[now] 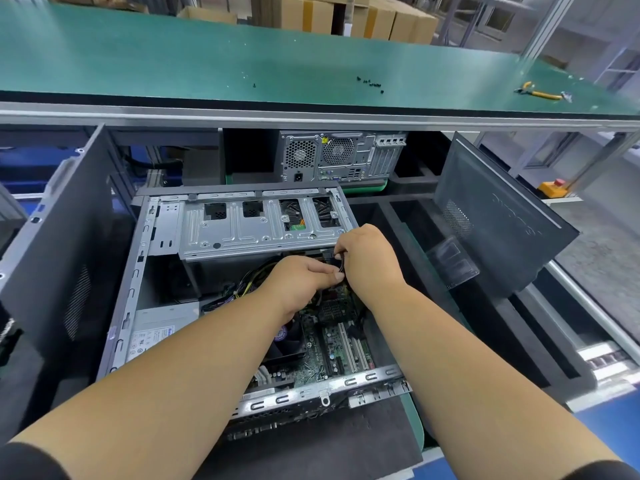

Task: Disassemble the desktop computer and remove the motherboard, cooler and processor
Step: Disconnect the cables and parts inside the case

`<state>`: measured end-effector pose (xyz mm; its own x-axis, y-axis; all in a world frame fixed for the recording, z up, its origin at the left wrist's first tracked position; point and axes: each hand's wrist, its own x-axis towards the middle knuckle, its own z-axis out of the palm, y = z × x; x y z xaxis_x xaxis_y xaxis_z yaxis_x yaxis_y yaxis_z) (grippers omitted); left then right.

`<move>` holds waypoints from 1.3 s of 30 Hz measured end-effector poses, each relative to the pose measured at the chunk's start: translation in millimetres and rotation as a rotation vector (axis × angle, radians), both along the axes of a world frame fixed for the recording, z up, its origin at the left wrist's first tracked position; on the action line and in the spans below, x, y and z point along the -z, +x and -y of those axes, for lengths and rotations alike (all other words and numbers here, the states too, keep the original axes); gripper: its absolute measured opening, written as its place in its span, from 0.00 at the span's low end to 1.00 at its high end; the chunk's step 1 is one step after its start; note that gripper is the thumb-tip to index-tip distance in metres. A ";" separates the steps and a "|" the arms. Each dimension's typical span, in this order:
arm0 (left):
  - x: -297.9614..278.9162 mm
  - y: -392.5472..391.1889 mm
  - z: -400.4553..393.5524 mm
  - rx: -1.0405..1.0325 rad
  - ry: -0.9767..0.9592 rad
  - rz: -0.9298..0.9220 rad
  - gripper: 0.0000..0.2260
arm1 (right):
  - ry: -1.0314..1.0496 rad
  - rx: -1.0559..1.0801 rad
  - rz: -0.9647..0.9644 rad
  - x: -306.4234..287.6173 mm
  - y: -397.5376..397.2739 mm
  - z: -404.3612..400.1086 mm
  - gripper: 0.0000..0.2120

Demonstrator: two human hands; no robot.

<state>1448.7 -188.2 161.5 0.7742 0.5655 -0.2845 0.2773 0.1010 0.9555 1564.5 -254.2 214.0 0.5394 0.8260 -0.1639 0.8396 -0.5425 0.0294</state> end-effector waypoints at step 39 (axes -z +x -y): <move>-20.2 11.5 6.1 -0.258 0.172 -0.248 0.12 | 0.310 -0.005 0.094 16.5 -3.2 18.7 0.08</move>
<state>1460.2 -194.3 181.7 0.5204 0.7881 -0.3287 0.4878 0.0416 0.8719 1561.3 -273.0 197.5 0.5364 0.8311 0.1467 0.8435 -0.5339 -0.0588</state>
